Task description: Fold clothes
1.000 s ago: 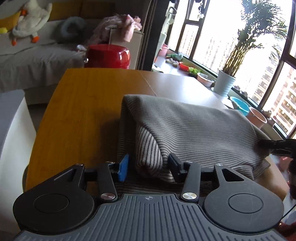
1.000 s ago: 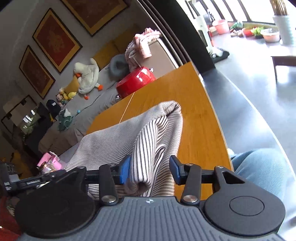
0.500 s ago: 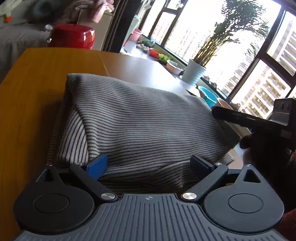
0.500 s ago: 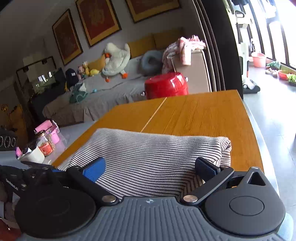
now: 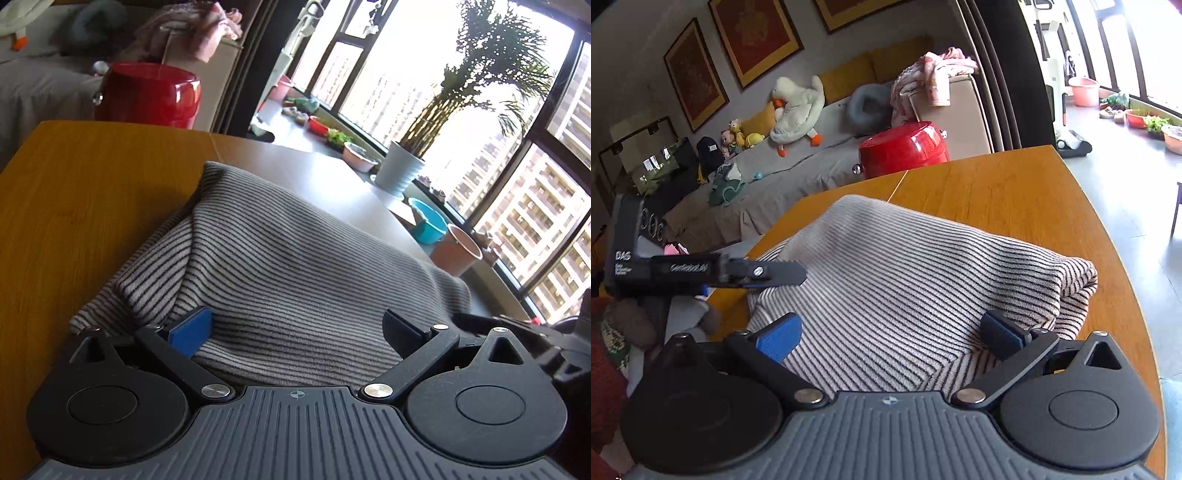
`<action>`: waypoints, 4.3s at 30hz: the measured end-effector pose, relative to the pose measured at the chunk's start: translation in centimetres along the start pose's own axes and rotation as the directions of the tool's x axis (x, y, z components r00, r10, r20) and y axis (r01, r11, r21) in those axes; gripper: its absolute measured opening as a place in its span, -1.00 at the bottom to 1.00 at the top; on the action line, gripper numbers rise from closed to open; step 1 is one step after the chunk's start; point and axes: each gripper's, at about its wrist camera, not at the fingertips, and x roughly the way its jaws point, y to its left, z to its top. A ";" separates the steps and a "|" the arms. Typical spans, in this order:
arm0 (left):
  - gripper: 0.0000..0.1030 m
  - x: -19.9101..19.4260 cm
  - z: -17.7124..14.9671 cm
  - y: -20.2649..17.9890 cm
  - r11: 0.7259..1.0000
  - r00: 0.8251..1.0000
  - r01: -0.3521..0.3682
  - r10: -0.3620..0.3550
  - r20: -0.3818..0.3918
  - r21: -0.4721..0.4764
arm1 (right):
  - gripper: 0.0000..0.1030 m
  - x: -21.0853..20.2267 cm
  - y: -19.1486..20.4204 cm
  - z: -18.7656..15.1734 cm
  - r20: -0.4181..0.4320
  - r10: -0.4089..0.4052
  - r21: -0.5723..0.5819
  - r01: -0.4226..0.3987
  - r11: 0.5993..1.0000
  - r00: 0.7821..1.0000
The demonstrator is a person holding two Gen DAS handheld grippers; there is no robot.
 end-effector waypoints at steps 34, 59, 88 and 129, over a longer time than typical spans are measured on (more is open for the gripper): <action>0.27 -2.3 -2.0 -0.8 0.999 1.000 0.004 -0.004 -0.010 0.043 | 0.62 -0.5 1.8 -1.6 0.001 -0.197 -0.169 0.194 0.966 0.980; 0.43 -1.1 -1.4 0.2 0.998 0.999 0.001 -0.003 0.043 0.062 | 1.00 0.2 2.1 -2.4 -0.051 -0.112 -0.077 0.108 0.991 0.992; 0.81 -4.3 -2.2 0.3 0.995 0.995 -0.096 0.095 0.040 0.029 | 0.50 -0.2 8.0 -3.6 -0.055 -0.001 -0.424 -0.023 0.905 0.999; 1.00 -11.8 -6.3 -1.0 0.953 0.989 -0.149 0.137 0.062 0.263 | 0.73 -2.3 11.8 -5.3 -0.251 0.089 -0.693 -0.243 0.679 0.964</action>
